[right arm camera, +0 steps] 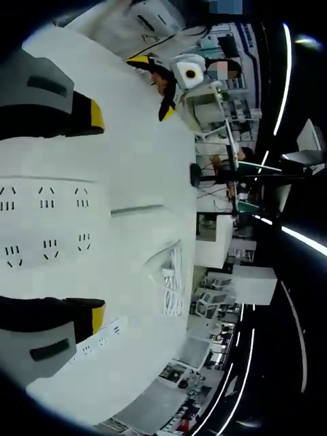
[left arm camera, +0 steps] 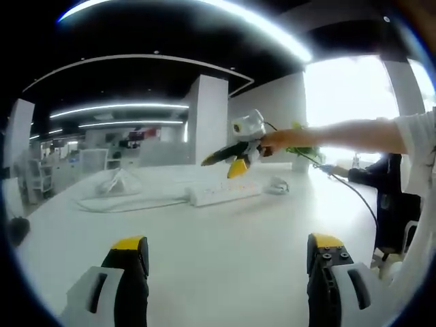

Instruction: Straighten the power strip on the desk, plug the charger into it

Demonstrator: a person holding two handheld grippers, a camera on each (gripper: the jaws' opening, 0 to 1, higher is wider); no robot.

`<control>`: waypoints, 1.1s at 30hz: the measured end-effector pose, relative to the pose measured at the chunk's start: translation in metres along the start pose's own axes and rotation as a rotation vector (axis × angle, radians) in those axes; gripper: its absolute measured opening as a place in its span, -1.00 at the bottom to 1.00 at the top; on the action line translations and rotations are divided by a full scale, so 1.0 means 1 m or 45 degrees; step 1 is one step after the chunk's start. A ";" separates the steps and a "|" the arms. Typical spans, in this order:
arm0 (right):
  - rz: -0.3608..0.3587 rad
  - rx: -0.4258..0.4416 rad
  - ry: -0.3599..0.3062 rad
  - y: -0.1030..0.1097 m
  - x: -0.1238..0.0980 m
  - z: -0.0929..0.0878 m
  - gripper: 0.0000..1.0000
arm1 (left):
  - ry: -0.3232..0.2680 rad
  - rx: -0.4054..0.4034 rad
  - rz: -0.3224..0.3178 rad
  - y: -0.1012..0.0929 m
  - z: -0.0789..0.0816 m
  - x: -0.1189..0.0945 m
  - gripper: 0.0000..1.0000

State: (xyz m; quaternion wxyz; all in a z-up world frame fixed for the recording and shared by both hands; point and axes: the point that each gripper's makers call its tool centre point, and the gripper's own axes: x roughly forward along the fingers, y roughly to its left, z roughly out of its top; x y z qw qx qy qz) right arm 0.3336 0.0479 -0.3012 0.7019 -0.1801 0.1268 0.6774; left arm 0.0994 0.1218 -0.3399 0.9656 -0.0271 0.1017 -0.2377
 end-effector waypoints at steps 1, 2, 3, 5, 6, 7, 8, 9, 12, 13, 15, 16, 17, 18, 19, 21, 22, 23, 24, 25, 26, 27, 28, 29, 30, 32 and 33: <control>-0.010 0.007 -0.038 -0.002 -0.002 0.004 0.96 | 0.001 -0.001 0.000 0.000 0.000 0.000 0.98; -0.016 0.023 -0.076 -0.003 -0.004 0.007 0.95 | 0.002 -0.001 0.000 0.000 -0.001 0.000 0.98; -0.019 0.028 -0.091 -0.004 -0.005 0.008 0.95 | 0.002 0.000 0.000 0.000 -0.001 0.000 0.98; -0.040 0.035 -0.144 -0.007 -0.009 0.012 0.93 | 0.001 0.002 -0.002 -0.001 0.000 -0.001 0.98; -0.070 0.040 -0.185 -0.010 -0.011 0.016 0.93 | 0.000 0.002 -0.003 -0.001 0.000 -0.001 0.98; -0.077 0.042 -0.197 -0.011 -0.012 0.017 0.93 | -0.002 0.003 -0.003 -0.001 0.000 -0.001 0.98; -0.095 0.056 -0.240 -0.012 -0.015 0.020 0.93 | -0.006 0.004 -0.002 -0.001 0.001 -0.001 0.98; -0.113 0.064 -0.277 -0.014 -0.017 0.024 0.93 | -0.008 0.003 -0.002 -0.001 0.001 -0.001 0.98; -0.141 0.089 -0.364 -0.017 -0.023 0.030 0.92 | -0.009 0.001 -0.003 -0.002 0.001 -0.001 0.98; -0.148 0.080 -0.366 -0.017 -0.024 0.029 0.93 | -0.009 0.002 -0.004 -0.002 0.001 -0.001 0.98; -0.179 0.066 -0.359 -0.018 -0.023 0.028 0.93 | -0.009 0.000 -0.005 -0.002 0.000 -0.001 0.98; -0.195 0.052 -0.352 -0.019 -0.023 0.027 0.92 | -0.009 0.000 -0.005 -0.002 0.000 -0.001 0.98; -0.201 0.044 -0.355 -0.019 -0.023 0.027 0.92 | -0.012 -0.002 -0.004 -0.002 0.001 -0.001 0.98; -0.206 0.040 -0.359 -0.019 -0.023 0.027 0.92 | -0.013 -0.003 -0.004 -0.002 0.001 -0.001 0.98; -0.206 0.047 -0.384 -0.018 -0.023 0.030 0.93 | -0.014 -0.004 -0.003 -0.001 0.001 -0.001 0.98; -0.200 0.054 -0.413 -0.015 -0.023 0.034 0.95 | -0.015 -0.004 -0.001 -0.001 0.001 -0.001 0.98; -0.199 0.053 -0.422 -0.014 -0.023 0.036 0.94 | -0.017 -0.004 -0.002 -0.001 0.001 -0.001 0.98; -0.198 0.055 -0.431 -0.014 -0.022 0.037 0.94 | -0.019 -0.004 -0.002 -0.001 0.002 -0.001 0.98; -0.195 0.062 -0.435 -0.013 -0.021 0.038 0.95 | -0.019 -0.005 -0.001 -0.001 0.002 -0.001 0.98; -0.195 0.064 -0.437 -0.012 -0.020 0.038 0.95 | -0.020 -0.004 -0.001 -0.001 0.002 -0.001 0.98; -0.206 0.058 -0.441 -0.011 -0.019 0.038 0.95 | -0.021 -0.003 0.000 -0.001 0.002 -0.001 0.98; -0.216 0.059 -0.443 -0.012 -0.019 0.039 0.95 | -0.024 -0.003 -0.001 -0.001 0.003 -0.002 0.98; -0.224 0.066 -0.449 -0.014 -0.020 0.039 0.95 | -0.026 -0.004 -0.001 -0.001 0.003 -0.002 0.98; -0.230 0.071 -0.456 -0.015 -0.020 0.040 0.95 | -0.025 -0.005 -0.001 -0.001 0.003 -0.002 0.98; -0.250 0.075 -0.471 -0.017 -0.021 0.041 0.95 | -0.023 -0.004 0.000 -0.001 0.003 -0.002 0.98; -0.279 0.084 -0.471 -0.019 -0.023 0.040 0.94 | -0.023 -0.004 0.001 -0.001 0.002 -0.003 0.98; -0.293 0.099 -0.467 -0.021 -0.024 0.039 0.93 | -0.023 -0.006 0.001 -0.001 0.002 -0.003 0.98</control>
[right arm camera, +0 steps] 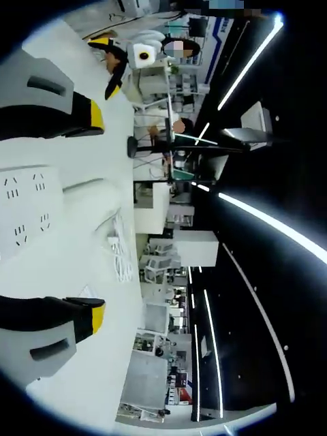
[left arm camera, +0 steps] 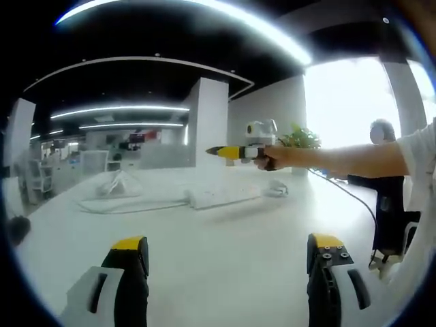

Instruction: Straighten the power strip on the desk, plug the charger into it

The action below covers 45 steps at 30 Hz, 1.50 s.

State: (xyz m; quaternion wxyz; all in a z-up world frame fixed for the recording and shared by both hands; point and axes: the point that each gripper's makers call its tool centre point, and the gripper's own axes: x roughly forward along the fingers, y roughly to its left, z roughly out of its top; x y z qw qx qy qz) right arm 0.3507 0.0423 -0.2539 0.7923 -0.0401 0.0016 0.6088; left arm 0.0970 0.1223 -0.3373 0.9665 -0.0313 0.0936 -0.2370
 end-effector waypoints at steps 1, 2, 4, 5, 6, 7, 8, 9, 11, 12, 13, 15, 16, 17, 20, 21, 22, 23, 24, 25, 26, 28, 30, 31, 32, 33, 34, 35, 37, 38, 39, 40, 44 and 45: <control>-0.022 -0.003 -0.003 -0.002 -0.001 0.000 0.92 | -0.001 0.000 -0.001 0.000 0.000 0.000 0.98; -0.046 -0.020 -0.001 -0.005 -0.002 0.000 0.91 | -0.001 0.000 -0.001 0.000 0.000 0.000 0.98; -0.082 -0.023 0.002 -0.008 -0.005 0.000 0.91 | -0.004 -0.003 -0.004 -0.001 0.000 0.000 0.98; -0.089 -0.019 0.000 -0.008 -0.005 0.000 0.91 | -0.003 -0.004 -0.005 -0.001 0.000 0.000 0.98; -0.103 -0.014 -0.008 -0.009 -0.007 0.001 0.91 | -0.002 -0.005 -0.007 -0.001 -0.001 0.000 0.98; -0.109 -0.012 -0.007 -0.009 -0.007 0.002 0.92 | -0.002 -0.004 -0.007 -0.001 -0.001 0.000 0.98; -0.123 -0.016 -0.004 -0.009 -0.008 0.001 0.92 | -0.003 -0.004 -0.009 -0.001 -0.001 0.000 0.98; -0.137 -0.022 0.016 -0.011 -0.009 -0.001 0.94 | -0.005 -0.005 -0.011 -0.002 0.000 0.000 0.98; -0.156 -0.040 0.020 -0.011 -0.009 -0.002 0.98 | -0.007 -0.005 -0.014 -0.002 0.000 0.000 0.98; -0.170 -0.038 0.022 -0.012 -0.010 -0.003 0.99 | -0.008 -0.005 -0.016 -0.003 0.000 0.000 0.98; -0.172 -0.038 0.021 -0.012 -0.010 -0.003 0.99 | -0.008 -0.005 -0.017 -0.003 0.000 0.001 0.98; -0.194 -0.033 0.016 -0.014 -0.012 -0.003 0.99 | -0.006 -0.005 -0.021 -0.003 -0.001 0.001 0.98; -0.206 -0.033 0.014 -0.015 -0.012 -0.003 0.99 | -0.006 -0.005 -0.023 -0.004 -0.001 0.001 0.98; -0.208 -0.033 0.014 -0.015 -0.012 -0.003 0.99 | -0.006 -0.004 -0.024 -0.004 -0.001 0.001 0.98; -0.252 -0.043 0.020 -0.019 -0.015 -0.004 0.99 | -0.006 -0.006 -0.027 -0.005 -0.001 0.002 0.98; -0.259 -0.045 0.021 -0.020 -0.016 -0.004 0.99 | -0.006 -0.006 -0.029 -0.005 -0.001 0.002 0.98; -0.259 -0.047 0.022 -0.019 -0.016 -0.005 0.99 | -0.007 -0.006 -0.032 -0.006 -0.001 0.002 0.98; -0.257 -0.047 0.022 -0.019 -0.017 -0.005 0.99 | -0.008 -0.006 -0.033 -0.006 -0.001 0.002 0.98; -0.254 -0.043 0.017 -0.017 -0.019 -0.004 0.99 | -0.008 -0.007 -0.036 -0.007 -0.001 0.002 0.98; -0.253 -0.042 0.016 -0.017 -0.020 -0.004 0.99 | -0.007 -0.007 -0.037 -0.007 -0.001 0.003 0.98; -0.254 -0.040 0.013 -0.017 -0.021 -0.004 0.99 | -0.006 -0.007 -0.037 -0.007 -0.001 0.003 0.98; -0.255 -0.036 0.005 -0.015 -0.025 -0.003 0.99 | -0.007 -0.006 -0.043 -0.008 -0.001 0.003 0.98; -0.263 -0.031 0.002 -0.016 -0.029 -0.003 0.99 | -0.009 -0.005 -0.048 -0.009 -0.001 0.004 0.98; -0.264 -0.031 -0.002 -0.015 -0.032 -0.003 0.99 | -0.009 -0.005 -0.048 -0.009 -0.001 0.004 0.98; -0.267 -0.031 -0.004 -0.015 -0.034 -0.003 0.99 | -0.008 -0.006 -0.049 -0.010 -0.001 0.005 0.98; -0.273 -0.024 -0.007 -0.016 -0.039 -0.004 0.99 | -0.009 -0.009 -0.052 -0.010 -0.001 0.006 0.98; -0.274 -0.022 -0.005 -0.016 -0.041 -0.004 0.99 | -0.012 -0.010 -0.054 -0.011 0.000 0.006 0.98; -0.276 -0.021 -0.003 -0.015 -0.044 -0.005 0.99 | -0.014 -0.010 -0.057 -0.012 0.000 0.007 0.98; -0.289 -0.031 0.006 -0.015 -0.051 -0.007 0.99 | -0.014 -0.012 -0.063 -0.013 0.000 0.008 0.98; -0.293 -0.030 0.007 -0.015 -0.054 -0.008 0.99 | -0.014 -0.011 -0.065 -0.014 0.000 0.009 0.98; -0.296 -0.028 0.007 -0.016 -0.058 -0.008 0.99 | -0.013 -0.011 -0.067 -0.014 0.000 0.009 0.98; -0.297 -0.025 0.004 -0.016 -0.061 -0.008 0.99 | -0.015 -0.010 -0.070 -0.015 0.000 0.010 0.98; -0.307 -0.024 -0.001 -0.015 -0.074 -0.009 0.99 | -0.014 -0.011 -0.076 -0.016 0.000 0.011 0.98; -0.314 -0.024 0.003 -0.017 -0.078 -0.011 0.99 | -0.015 -0.009 -0.077 -0.017 0.000 0.012 0.98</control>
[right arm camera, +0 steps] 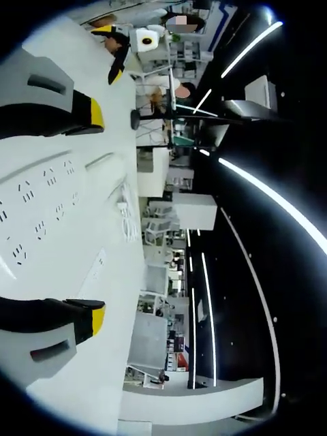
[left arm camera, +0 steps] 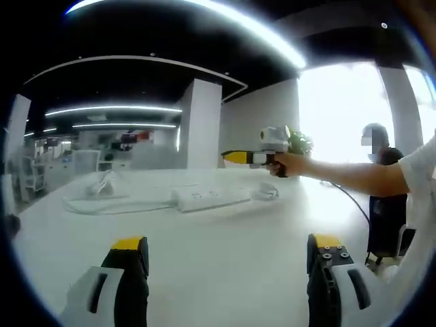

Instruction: Straighten the power strip on the desk, plug the charger into it

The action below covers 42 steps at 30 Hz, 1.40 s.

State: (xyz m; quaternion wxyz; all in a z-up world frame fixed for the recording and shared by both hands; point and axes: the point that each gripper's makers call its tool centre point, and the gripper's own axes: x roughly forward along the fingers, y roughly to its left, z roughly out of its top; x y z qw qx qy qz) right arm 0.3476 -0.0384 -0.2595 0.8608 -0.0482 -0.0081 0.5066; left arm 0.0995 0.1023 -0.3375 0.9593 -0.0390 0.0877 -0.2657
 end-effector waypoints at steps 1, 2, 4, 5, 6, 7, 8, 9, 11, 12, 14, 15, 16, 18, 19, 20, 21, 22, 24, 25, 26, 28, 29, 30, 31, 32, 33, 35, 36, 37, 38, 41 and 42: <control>-0.004 0.003 -0.001 -0.002 -0.003 -0.001 0.99 | 0.000 0.000 -0.002 -0.001 0.000 0.000 0.98; -0.005 0.006 0.001 -0.003 -0.004 -0.002 0.99 | 0.000 0.001 -0.003 -0.001 0.000 0.000 0.98; -0.014 0.005 0.007 -0.005 -0.009 -0.006 0.99 | -0.002 0.003 -0.004 -0.001 0.001 0.001 0.98; -0.017 0.004 0.009 -0.006 -0.011 -0.006 0.99 | -0.001 0.004 -0.005 -0.002 0.001 0.001 0.98; -0.024 0.010 0.010 -0.007 -0.014 -0.008 0.99 | -0.001 0.005 -0.006 -0.003 0.001 0.001 0.98; -0.026 0.011 0.010 -0.007 -0.015 -0.009 0.98 | -0.003 0.007 -0.007 -0.003 0.001 0.001 0.98; -0.032 0.013 0.009 -0.008 -0.017 -0.009 0.98 | -0.004 0.008 -0.009 -0.004 0.002 0.001 0.98; -0.039 0.014 0.007 -0.009 -0.020 -0.010 0.98 | -0.004 0.009 -0.009 -0.004 0.002 0.001 0.98; -0.050 0.020 0.004 -0.010 -0.024 -0.011 0.97 | -0.005 0.012 -0.008 -0.004 0.003 0.000 0.98; -0.054 0.020 0.003 -0.011 -0.026 -0.011 0.97 | -0.006 0.013 -0.007 -0.004 0.003 0.000 0.98; -0.062 0.018 0.003 -0.010 -0.030 -0.012 0.97 | -0.009 0.013 -0.008 -0.004 0.004 0.000 0.98; -0.067 0.021 0.001 -0.012 -0.032 -0.012 0.97 | -0.009 0.013 -0.008 -0.004 0.004 0.000 0.98; -0.070 0.023 0.000 -0.013 -0.034 -0.013 0.97 | -0.009 0.014 -0.008 -0.005 0.004 0.000 0.98; -0.083 0.026 -0.004 -0.013 -0.038 -0.013 0.97 | -0.010 0.017 -0.010 -0.005 0.004 -0.001 0.98; -0.085 0.026 -0.004 -0.013 -0.039 -0.013 0.97 | -0.010 0.016 -0.011 -0.006 0.004 -0.001 0.98; -0.091 0.029 -0.008 -0.015 -0.042 -0.013 0.97 | -0.011 0.017 -0.011 -0.006 0.004 -0.001 0.98; -0.094 0.030 -0.008 -0.016 -0.043 -0.013 0.97 | -0.010 0.018 -0.010 -0.006 0.004 -0.001 0.98; -0.099 0.032 -0.003 -0.018 -0.044 -0.014 0.97 | -0.010 0.018 -0.010 -0.006 0.004 -0.001 0.98; -0.107 0.031 0.002 -0.020 -0.047 -0.016 0.97 | -0.012 0.018 -0.010 -0.006 0.004 -0.002 0.98; -0.110 0.031 0.005 -0.020 -0.048 -0.017 0.97 | -0.012 0.018 -0.010 -0.006 0.005 -0.002 0.98; -0.113 0.031 0.007 -0.020 -0.050 -0.017 0.97 | -0.012 0.020 -0.010 -0.006 0.005 -0.002 0.98; -0.122 0.032 0.009 -0.021 -0.053 -0.019 0.97 | -0.014 0.020 -0.010 -0.006 0.005 -0.002 0.98; -0.124 0.033 0.008 -0.021 -0.054 -0.019 0.97 | -0.013 0.019 -0.010 -0.006 0.005 -0.002 0.98; -0.128 0.035 0.007 -0.022 -0.056 -0.019 0.97 | -0.012 0.020 -0.010 -0.006 0.005 -0.003 0.98; -0.132 0.037 0.004 -0.022 -0.057 -0.019 0.97 | -0.013 0.022 -0.010 -0.006 0.005 -0.003 0.98; -0.135 0.039 0.000 -0.022 -0.058 -0.019 0.97 | -0.013 0.022 -0.010 -0.006 0.004 -0.003 0.98; -0.139 0.040 0.001 -0.023 -0.059 -0.020 0.97 | -0.013 0.020 -0.010 -0.006 0.004 -0.003 0.98; -0.149 0.036 0.005 -0.025 -0.063 -0.021 0.97 | -0.014 0.018 -0.009 -0.006 0.004 -0.004 0.98; -0.153 0.036 0.004 -0.025 -0.065 -0.021 0.97 | -0.015 0.019 -0.009 -0.006 0.004 -0.004 0.98; -0.161 0.041 -0.002 -0.027 -0.067 -0.020 0.97 | -0.016 0.018 -0.009 -0.007 0.005 -0.004 0.98; -0.168 0.041 -0.002 -0.029 -0.068 -0.020 0.97 | -0.017 0.019 -0.010 -0.007 0.005 -0.004 0.98; -0.192 0.041 -0.003 -0.031 -0.074 -0.021 0.96 | -0.018 0.020 -0.009 -0.007 0.005 -0.005 0.98; -0.214 0.033 -0.006 -0.034 -0.077 -0.021 0.96 | -0.017 0.020 -0.009 -0.007 0.005 -0.005 0.98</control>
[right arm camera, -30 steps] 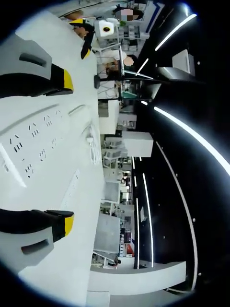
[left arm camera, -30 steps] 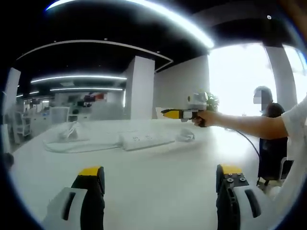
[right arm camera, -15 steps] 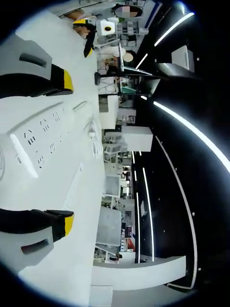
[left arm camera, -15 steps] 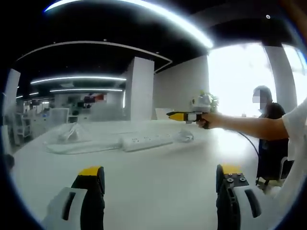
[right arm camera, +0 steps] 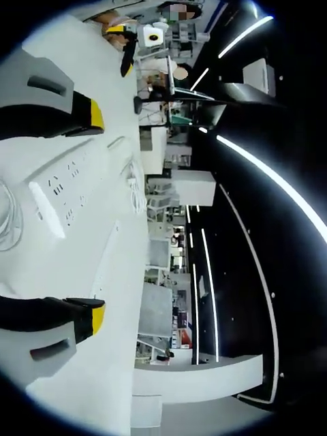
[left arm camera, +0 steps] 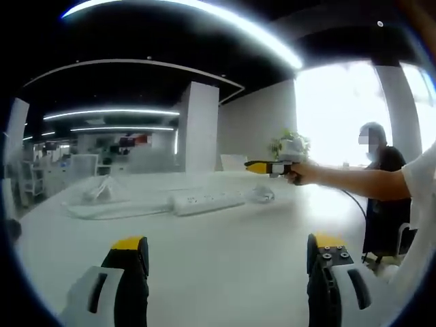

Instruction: Straighten the power strip on the desk, plug the charger into it

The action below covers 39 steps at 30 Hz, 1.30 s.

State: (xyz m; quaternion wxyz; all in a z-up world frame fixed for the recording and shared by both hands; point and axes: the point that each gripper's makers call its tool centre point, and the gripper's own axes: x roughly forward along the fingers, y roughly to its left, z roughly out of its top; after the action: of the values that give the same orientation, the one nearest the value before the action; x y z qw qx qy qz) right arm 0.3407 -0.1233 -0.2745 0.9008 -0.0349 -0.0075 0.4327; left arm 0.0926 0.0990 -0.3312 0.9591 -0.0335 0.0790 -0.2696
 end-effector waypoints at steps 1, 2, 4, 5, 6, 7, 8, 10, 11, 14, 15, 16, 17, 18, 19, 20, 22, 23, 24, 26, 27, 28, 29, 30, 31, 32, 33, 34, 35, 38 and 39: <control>-0.015 -0.005 -0.003 -0.002 -0.002 0.000 0.96 | 0.000 0.001 -0.001 0.000 0.000 0.000 0.98; -0.031 -0.004 -0.006 -0.004 -0.004 0.001 0.96 | -0.001 0.002 -0.002 -0.001 0.000 0.000 0.98; -0.074 -0.013 -0.015 -0.011 -0.008 0.001 0.96 | 0.000 0.003 -0.004 -0.001 0.000 -0.001 0.98; -0.095 -0.017 -0.020 -0.014 -0.010 0.002 0.96 | 0.000 0.004 -0.004 -0.002 0.000 -0.001 0.98; -0.110 -0.019 -0.018 -0.017 -0.011 0.001 0.96 | 0.001 0.005 -0.004 -0.002 0.000 -0.001 0.98; -0.124 -0.019 -0.022 -0.019 -0.013 0.001 0.96 | -0.001 0.006 -0.005 -0.002 0.000 -0.001 0.98; -0.139 -0.021 -0.026 -0.022 -0.015 0.002 0.96 | -0.003 0.006 -0.007 -0.003 0.001 -0.002 0.98; -0.159 -0.023 -0.025 -0.026 -0.019 0.001 0.96 | -0.005 0.006 -0.005 -0.003 0.001 -0.002 0.98; -0.170 -0.023 -0.023 -0.027 -0.021 0.001 0.96 | -0.007 0.006 -0.004 -0.003 0.002 -0.002 0.98; -0.210 -0.028 -0.021 -0.034 -0.026 0.000 0.96 | -0.011 0.005 -0.008 -0.004 0.003 -0.003 0.98; -0.222 -0.031 -0.020 -0.035 -0.027 0.000 0.96 | -0.012 0.005 -0.009 -0.005 0.003 -0.003 0.98; -0.241 -0.035 -0.018 -0.037 -0.030 -0.001 0.96 | -0.012 0.006 -0.011 -0.006 0.003 -0.003 0.98; -0.252 -0.037 -0.018 -0.039 -0.031 -0.001 0.95 | -0.013 0.007 -0.014 -0.006 0.003 -0.003 0.98; -0.273 -0.041 -0.018 -0.041 -0.033 -0.002 0.95 | -0.014 0.007 -0.016 -0.007 0.003 -0.003 0.98; -0.300 -0.041 -0.015 -0.045 -0.035 -0.002 0.95 | -0.015 0.008 -0.017 -0.007 0.004 -0.003 0.98; -0.338 -0.041 -0.017 -0.051 -0.037 -0.002 0.93 | -0.015 0.007 -0.018 -0.008 0.004 -0.003 0.98; -0.400 -0.067 -0.029 -0.059 -0.042 0.001 0.88 | -0.015 0.006 -0.019 -0.008 0.003 -0.003 0.98; -0.435 -0.074 -0.033 -0.062 -0.045 0.001 0.88 | -0.015 0.005 -0.018 -0.008 0.003 -0.003 0.98; -0.459 -0.076 -0.035 -0.063 -0.047 0.002 0.87 | -0.015 0.003 -0.018 -0.007 0.003 -0.003 0.98; -0.510 -0.081 -0.040 -0.070 -0.050 0.003 0.87 | -0.012 0.001 -0.018 -0.007 0.002 -0.004 0.98; -0.538 -0.084 -0.045 -0.074 -0.052 0.003 0.87 | -0.012 -0.001 -0.019 -0.007 0.002 -0.004 0.98; -0.545 -0.086 -0.045 -0.075 -0.052 0.003 0.87 | -0.013 -0.001 -0.019 -0.007 0.002 -0.004 0.98; -0.578 -0.097 -0.041 -0.079 -0.054 0.003 0.87 | -0.014 -0.002 -0.020 -0.007 0.002 -0.005 0.98; -0.605 -0.096 -0.044 -0.082 -0.056 0.003 0.85 | -0.014 -0.003 -0.019 -0.007 0.001 -0.005 0.98; -0.631 -0.093 -0.045 -0.085 -0.057 0.003 0.82 | -0.013 -0.004 -0.019 -0.007 0.001 -0.005 0.98; -0.661 -0.096 -0.050 -0.087 -0.059 0.004 0.80 | -0.012 -0.006 -0.019 -0.006 0.000 -0.005 0.98; -0.692 -0.108 -0.054 -0.088 -0.061 0.004 0.79 | -0.011 -0.007 -0.018 -0.006 0.000 -0.005 0.98; -0.720 -0.111 -0.054 -0.089 -0.063 0.004 0.80 | -0.012 -0.008 -0.018 -0.006 0.000 -0.006 0.98; -0.754 -0.098 -0.058 -0.092 -0.065 0.003 0.82 | -0.013 -0.010 -0.018 -0.005 0.000 -0.006 0.98; -0.859 -0.077 -0.080 -0.102 -0.074 0.003 1.00 | -0.012 -0.011 -0.018 -0.004 0.000 -0.007 0.98; -0.885 -0.057 -0.080 -0.102 -0.076 0.002 0.97 | -0.014 -0.011 -0.018 -0.004 0.000 -0.007 0.98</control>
State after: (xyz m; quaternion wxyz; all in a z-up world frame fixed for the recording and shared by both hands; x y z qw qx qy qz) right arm 0.3728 -0.2464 -0.2641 0.9927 -0.0366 -0.0561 0.1008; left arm 0.0843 0.0991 -0.3300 0.9575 -0.0396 0.0747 -0.2758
